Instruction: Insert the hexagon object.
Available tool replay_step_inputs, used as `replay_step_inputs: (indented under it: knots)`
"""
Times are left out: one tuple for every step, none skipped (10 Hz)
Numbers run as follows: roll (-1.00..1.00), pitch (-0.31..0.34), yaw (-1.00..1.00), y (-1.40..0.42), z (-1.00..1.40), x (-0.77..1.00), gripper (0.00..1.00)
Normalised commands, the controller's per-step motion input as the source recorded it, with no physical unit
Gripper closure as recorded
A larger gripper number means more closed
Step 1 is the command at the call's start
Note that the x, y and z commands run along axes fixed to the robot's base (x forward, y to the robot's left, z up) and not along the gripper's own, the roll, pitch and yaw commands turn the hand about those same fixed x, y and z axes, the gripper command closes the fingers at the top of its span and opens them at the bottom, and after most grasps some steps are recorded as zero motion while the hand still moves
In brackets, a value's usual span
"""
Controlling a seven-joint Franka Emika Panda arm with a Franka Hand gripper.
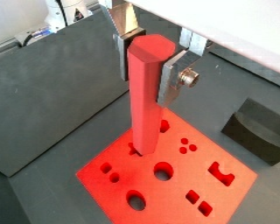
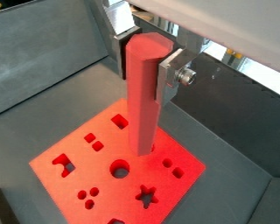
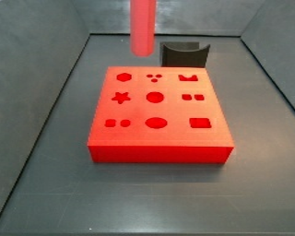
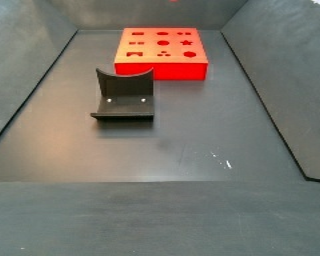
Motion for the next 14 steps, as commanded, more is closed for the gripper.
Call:
replay_step_inputs:
  knots:
    - [-0.01, -0.029, 0.00, 0.00, -0.02, -0.06, 1.00]
    - [-0.20, 0.000, 0.02, 0.50, 0.00, 0.01, 1.00]
    - [-0.28, -0.059, 0.23, 0.66, 0.00, 0.00, 1.00]
    - [-0.15, -0.044, 0.41, 0.60, 0.00, 0.00, 1.00]
    - [-0.11, -0.027, 0.48, 0.61, 0.05, -0.05, 1.00]
    - [-0.05, 0.000, 0.50, 0.67, 0.05, -0.13, 1.00]
    - [0.00, 0.000, 0.63, 0.60, -0.07, -0.17, 1.00]
    - [0.07, -0.031, 0.86, 0.27, -0.40, -0.10, 1.00]
    - [0.17, -0.027, 0.95, 0.08, -0.51, -0.05, 1.00]
    - [0.17, -0.051, 0.99, 0.02, -0.57, -0.06, 1.00]
    - [0.10, -0.041, 1.00, 0.05, -0.55, -0.05, 1.00]
    - [0.06, -0.044, 0.94, 0.18, -0.38, -0.08, 1.00]
    - [0.07, -0.021, 0.72, 0.41, -0.23, -0.13, 1.00]
    - [0.00, -0.087, 0.62, 0.52, -0.27, -0.27, 1.00]
